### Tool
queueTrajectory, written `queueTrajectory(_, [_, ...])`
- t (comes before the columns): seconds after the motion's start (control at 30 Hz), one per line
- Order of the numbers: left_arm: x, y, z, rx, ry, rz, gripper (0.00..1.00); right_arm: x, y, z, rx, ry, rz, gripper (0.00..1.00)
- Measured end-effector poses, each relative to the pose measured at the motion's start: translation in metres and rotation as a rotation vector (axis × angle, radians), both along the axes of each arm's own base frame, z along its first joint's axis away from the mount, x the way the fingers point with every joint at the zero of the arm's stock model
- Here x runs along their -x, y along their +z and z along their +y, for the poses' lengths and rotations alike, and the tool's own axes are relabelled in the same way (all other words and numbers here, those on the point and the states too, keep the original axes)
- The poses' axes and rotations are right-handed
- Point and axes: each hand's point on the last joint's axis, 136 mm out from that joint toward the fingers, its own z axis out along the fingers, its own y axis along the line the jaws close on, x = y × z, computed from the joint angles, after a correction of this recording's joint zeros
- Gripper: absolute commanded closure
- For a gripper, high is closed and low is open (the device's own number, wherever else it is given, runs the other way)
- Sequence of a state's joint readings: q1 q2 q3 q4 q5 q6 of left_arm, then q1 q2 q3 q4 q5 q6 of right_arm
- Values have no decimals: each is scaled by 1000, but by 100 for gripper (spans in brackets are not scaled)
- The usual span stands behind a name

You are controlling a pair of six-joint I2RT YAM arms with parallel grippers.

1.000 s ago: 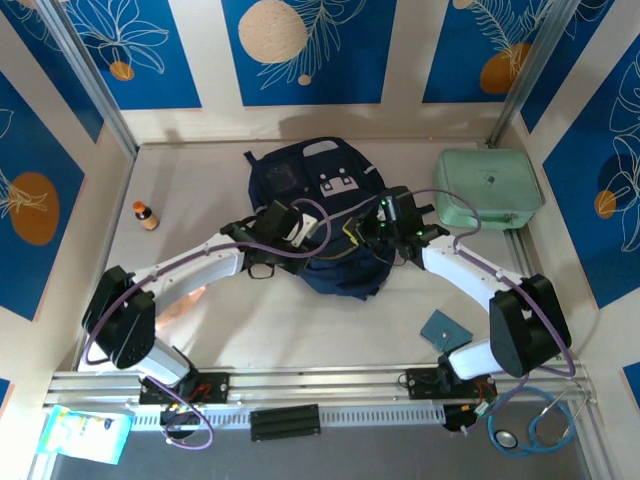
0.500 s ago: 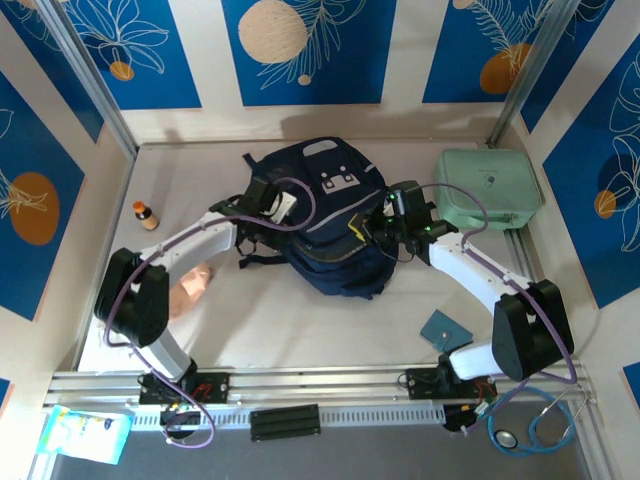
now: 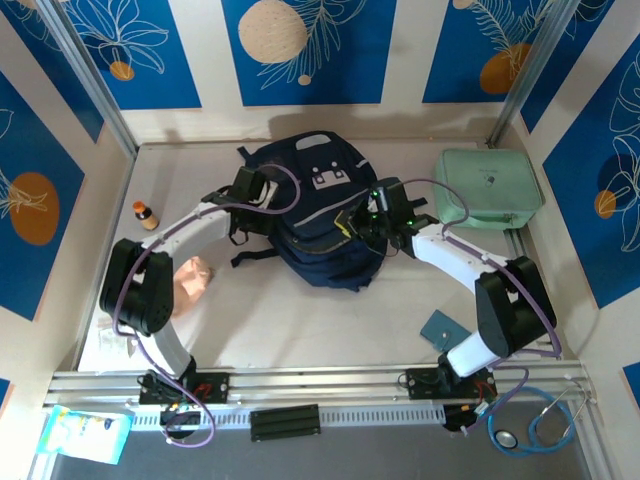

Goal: Pack books, pencil case, and school supplies into a backpack

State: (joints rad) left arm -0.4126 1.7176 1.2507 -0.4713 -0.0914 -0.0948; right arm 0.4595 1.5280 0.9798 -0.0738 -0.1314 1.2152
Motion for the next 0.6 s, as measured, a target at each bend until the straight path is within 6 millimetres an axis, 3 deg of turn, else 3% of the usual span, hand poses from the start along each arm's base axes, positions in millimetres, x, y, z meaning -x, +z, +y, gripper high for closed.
queueTrajectory(0.07, [3,3,15,-20,70,2,45,4,-4,0,19,23,2,54])
queueTrajectory(0.17, [19,12,37,-32,157,-7,31,12,-11,-3,64,57,11,39])
queueTrajectory(0.3, [48,32,59,-25,249,-31,19,27,-11,-20,120,70,5,31])
queueTrajectory(0.4, [64,40,78,-14,337,-51,8,36,2,-39,163,55,-39,26])
queueTrajectory(0.47, [76,41,98,-16,422,-55,0,39,15,-50,194,44,-87,24])
queueTrajectory(0.6, [102,24,147,-10,623,-32,0,43,32,-65,255,33,-167,23])
